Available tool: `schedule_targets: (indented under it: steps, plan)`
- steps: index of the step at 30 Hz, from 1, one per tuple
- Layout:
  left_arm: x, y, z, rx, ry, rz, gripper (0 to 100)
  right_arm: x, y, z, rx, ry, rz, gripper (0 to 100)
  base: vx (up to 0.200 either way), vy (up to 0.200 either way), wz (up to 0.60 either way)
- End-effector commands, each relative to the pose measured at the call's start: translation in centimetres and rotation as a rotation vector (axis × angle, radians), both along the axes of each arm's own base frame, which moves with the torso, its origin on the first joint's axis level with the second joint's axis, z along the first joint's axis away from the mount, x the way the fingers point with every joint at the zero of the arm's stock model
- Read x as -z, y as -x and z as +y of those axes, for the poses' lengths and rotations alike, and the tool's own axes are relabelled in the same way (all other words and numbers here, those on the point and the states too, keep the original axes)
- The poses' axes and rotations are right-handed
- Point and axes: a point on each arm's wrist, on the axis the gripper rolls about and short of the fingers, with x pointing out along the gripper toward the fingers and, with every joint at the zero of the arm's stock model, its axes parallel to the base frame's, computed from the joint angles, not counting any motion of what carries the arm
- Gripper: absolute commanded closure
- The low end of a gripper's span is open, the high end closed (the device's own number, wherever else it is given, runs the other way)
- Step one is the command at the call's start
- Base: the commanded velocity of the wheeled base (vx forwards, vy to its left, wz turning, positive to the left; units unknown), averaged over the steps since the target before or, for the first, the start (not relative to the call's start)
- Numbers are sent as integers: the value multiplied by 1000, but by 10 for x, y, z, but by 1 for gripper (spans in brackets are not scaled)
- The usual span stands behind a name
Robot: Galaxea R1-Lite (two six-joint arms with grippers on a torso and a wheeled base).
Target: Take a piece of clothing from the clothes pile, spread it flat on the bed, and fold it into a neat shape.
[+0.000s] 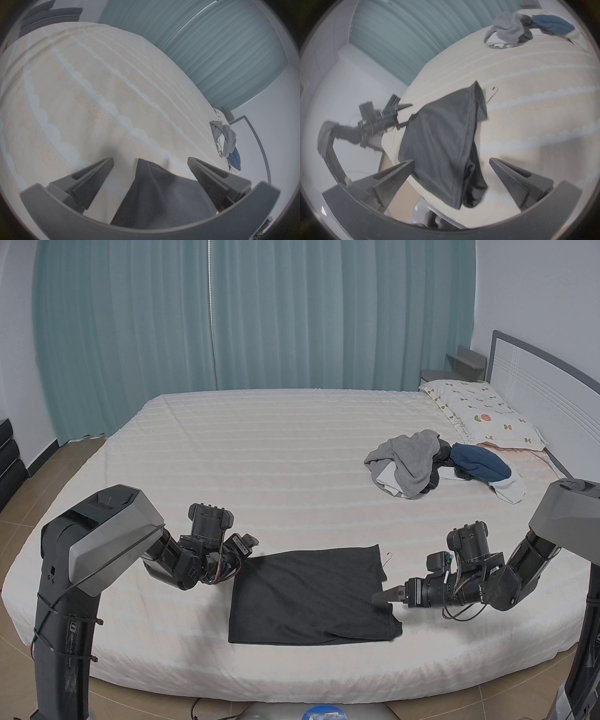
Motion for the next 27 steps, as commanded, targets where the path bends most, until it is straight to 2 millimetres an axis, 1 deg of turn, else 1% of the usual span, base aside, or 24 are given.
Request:
schedule_targets:
  steps: [1,4,5,6,9,12,14,18,19,21,23,27]
  plan:
    - [-9,-4,5,-35,37,-20,0,11,-37,11,129,-63,10,0,0,0,0]
    - [-7,-4,5,-34,34,-16,0,24,-56,18,220,-103,18,0,0,0,0]
    - [-7,-4,5,-35,36,-17,0,26,-58,19,234,-111,22,0,0,0,0]
    - [-7,-4,5,-34,35,-17,0,34,-66,25,283,-139,36,0,0,0,0]
    - [-5,-4,5,-34,33,-13,0,38,-76,32,332,-162,26,0,0,0,0]
    - [-7,-5,4,-35,37,-20,0,43,-81,37,355,-163,17,0,0,0,0]
    - [-7,-5,4,-35,37,-20,0,43,-84,38,360,-165,7,0,0,0,0]
    - [-7,-5,4,-35,37,-20,0,41,-88,36,367,-172,-8,0,0,0,0]
    - [-7,-6,4,-35,37,-22,0,41,-91,34,383,-172,-19,100,0,0,0]
    - [-7,-5,4,-35,37,-20,0,41,-92,34,388,-170,-22,100,0,0,0]
    - [-7,-6,4,-35,37,-20,0,41,-98,30,431,-165,-55,100,0,0,0]
    - [-7,-6,4,-34,36,-20,0,41,-101,24,452,-173,-59,100,0,0,0]
